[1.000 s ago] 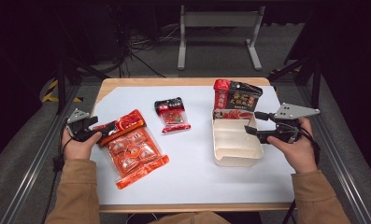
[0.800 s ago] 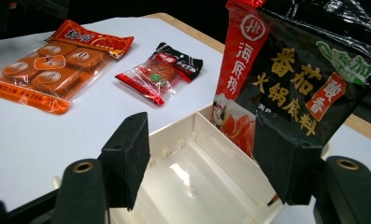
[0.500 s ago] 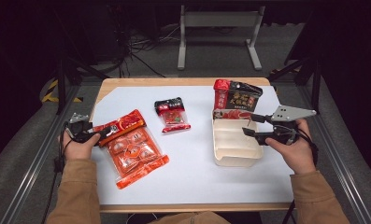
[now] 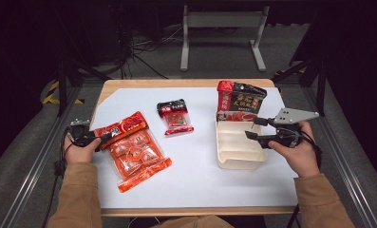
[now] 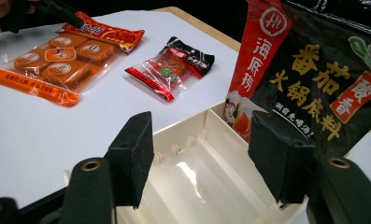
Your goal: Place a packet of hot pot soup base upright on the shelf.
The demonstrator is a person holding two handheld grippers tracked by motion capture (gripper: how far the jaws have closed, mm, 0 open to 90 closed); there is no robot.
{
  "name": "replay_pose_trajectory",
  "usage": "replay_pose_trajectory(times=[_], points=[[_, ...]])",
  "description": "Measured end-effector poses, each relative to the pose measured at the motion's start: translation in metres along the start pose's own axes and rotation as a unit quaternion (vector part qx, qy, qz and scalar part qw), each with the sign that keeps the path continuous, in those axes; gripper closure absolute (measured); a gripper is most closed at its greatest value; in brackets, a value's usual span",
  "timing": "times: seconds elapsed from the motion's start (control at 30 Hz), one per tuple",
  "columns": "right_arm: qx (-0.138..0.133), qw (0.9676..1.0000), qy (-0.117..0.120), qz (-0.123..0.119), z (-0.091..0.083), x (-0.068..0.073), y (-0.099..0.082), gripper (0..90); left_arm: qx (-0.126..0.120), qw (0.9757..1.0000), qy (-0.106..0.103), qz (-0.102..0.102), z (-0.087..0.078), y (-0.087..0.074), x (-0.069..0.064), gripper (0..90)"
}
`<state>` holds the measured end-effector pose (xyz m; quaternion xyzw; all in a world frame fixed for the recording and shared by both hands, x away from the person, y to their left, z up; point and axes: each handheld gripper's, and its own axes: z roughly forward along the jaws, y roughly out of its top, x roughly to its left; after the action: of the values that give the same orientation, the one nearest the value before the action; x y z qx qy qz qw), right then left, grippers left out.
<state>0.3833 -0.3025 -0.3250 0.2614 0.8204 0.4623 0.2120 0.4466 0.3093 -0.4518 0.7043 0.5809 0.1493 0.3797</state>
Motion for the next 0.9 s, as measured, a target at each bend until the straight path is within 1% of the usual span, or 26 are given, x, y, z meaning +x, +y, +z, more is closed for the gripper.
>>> replay_pose_trajectory(times=[0.1, 0.17, 0.2, 0.23, 0.27, 0.3, 0.37, 0.47, 0.53, 0.6, 0.63, 0.67, 0.7, 0.73, 0.77, 0.83, 0.9], points=[[0.000, 1.0000, 0.001, 0.000, 0.0002, 0.0000, -0.0001, 40.3, 0.003, 0.9999, -0.015, 0.003, 0.0022, -0.0003, -0.0004, 25.4], [0.000, 1.0000, 0.001, 0.000, 0.0003, 0.0000, -0.0002, 40.4, 0.003, 0.9998, -0.018, 0.007, 0.0033, -0.0004, -0.0007, 26.4], [0.000, 1.0000, 0.001, 0.000, 0.0004, -0.0002, -0.0002, 40.4, 0.011, 0.9995, -0.028, 0.008, 0.0045, -0.0010, -0.0015, 28.2], [0.000, 1.0000, 0.002, 0.000, 0.0005, -0.0003, -0.0003, 40.4, 0.008, 0.9993, -0.033, 0.015, 0.0053, -0.0013, -0.0017, 29.2], [0.000, 1.0000, 0.002, 0.000, 0.0006, -0.0003, -0.0004, 40.4, 0.008, 0.9993, -0.033, 0.015, 0.0053, -0.0013, -0.0017, 30.5], [0.000, 1.0000, 0.002, 0.000, 0.0006, -0.0003, -0.0004, 40.4, 0.005, 0.9991, -0.038, 0.020, 0.0059, -0.0016, -0.0023, 30.5], [0.001, 1.0000, 0.003, 0.001, 0.0012, -0.0005, -0.0009, 40.4, 0.002, 0.9989, -0.038, 0.028, 0.0058, -0.0015, -0.0030, 35.0], [0.001, 1.0000, 0.006, 0.001, 0.0023, -0.0008, -0.0016, 40.4, 0.001, 0.9984, -0.039, 0.041, 0.0056, -0.0025, -0.0024, 45.0], [0.000, 1.0000, 0.008, 0.003, 0.0034, -0.0020, -0.0027, 40.5, 0.000, 0.9986, -0.037, 0.037, 0.0055, -0.0036, -0.0009, 50.9], [0.001, 0.9999, 0.009, 0.007, 0.0042, -0.0033, -0.0040, 40.9, -0.001, 0.9991, -0.027, 0.032, 0.0047, -0.0047, -0.0009, 61.7], [0.001, 0.9999, 0.008, 0.007, 0.0042, -0.0037, -0.0043, 41.0, -0.001, 0.9991, -0.026, 0.034, 0.0043, -0.0049, -0.0004, 65.3], [0.001, 0.9999, 0.008, 0.007, 0.0042, -0.0038, -0.0045, 41.1, 0.000, 0.9992, -0.026, 0.031, 0.0039, -0.0051, -0.0005, 67.9], [0.000, 0.9999, 0.009, 0.008, 0.0041, -0.0037, -0.0044, 41.3, -0.003, 0.9991, -0.029, 0.031, 0.0033, -0.0056, -0.0006, 71.5], [-0.001, 0.9999, 0.009, 0.007, 0.0039, -0.0038, -0.0042, 42.0, -0.007, 0.9988, -0.030, 0.038, 0.0021, -0.0056, -0.0006, 79.6], [-0.002, 0.9999, 0.010, 0.005, 0.0040, -0.0038, -0.0042, 42.5, -0.009, 0.9987, -0.031, 0.039, 0.0013, -0.0054, -0.0010, 84.9], [-0.001, 0.9999, 0.011, 0.004, 0.0042, -0.0037, -0.0043, 42.8, -0.012, 0.9987, -0.032, 0.037, 0.0001, -0.0051, -0.0018, 89.1], [0.001, 0.9999, 0.011, 0.002, 0.0048, -0.0035, -0.0045, 43.6, -0.013, 0.9986, -0.034, 0.038, -0.0014, -0.0046, -0.0024, 89.7]])
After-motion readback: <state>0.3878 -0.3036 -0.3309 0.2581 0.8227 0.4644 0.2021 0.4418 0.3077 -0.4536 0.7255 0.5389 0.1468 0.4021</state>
